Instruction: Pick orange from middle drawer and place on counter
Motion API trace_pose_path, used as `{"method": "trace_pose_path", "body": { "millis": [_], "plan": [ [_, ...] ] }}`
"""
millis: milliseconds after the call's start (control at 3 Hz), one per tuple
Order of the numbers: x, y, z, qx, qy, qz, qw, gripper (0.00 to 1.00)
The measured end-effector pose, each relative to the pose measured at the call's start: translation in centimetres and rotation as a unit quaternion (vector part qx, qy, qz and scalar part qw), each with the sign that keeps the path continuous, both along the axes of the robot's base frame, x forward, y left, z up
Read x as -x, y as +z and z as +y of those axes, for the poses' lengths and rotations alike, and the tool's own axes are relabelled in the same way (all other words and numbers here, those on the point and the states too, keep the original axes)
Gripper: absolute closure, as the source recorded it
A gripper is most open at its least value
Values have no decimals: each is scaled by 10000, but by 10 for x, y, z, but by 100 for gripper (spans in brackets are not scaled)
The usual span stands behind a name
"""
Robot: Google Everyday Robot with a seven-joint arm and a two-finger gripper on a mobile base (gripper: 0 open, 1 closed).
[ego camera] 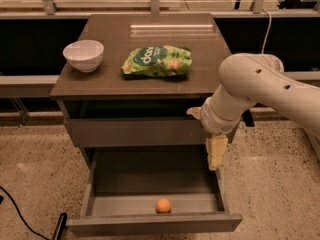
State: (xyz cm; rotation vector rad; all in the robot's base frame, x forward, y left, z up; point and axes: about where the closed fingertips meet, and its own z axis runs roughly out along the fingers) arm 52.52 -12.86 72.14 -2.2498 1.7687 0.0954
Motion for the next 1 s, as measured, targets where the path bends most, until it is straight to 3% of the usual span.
{"method": "trace_pose_path", "body": {
  "millis": [333, 667, 1000],
  "plan": [
    [1, -6, -2, 32, 424, -67, 9991, 0],
    [-2, -21, 16, 296, 869, -170, 9956, 0],
    [-1, -45, 26, 668, 1929, -659, 9767, 0]
  ]
}}
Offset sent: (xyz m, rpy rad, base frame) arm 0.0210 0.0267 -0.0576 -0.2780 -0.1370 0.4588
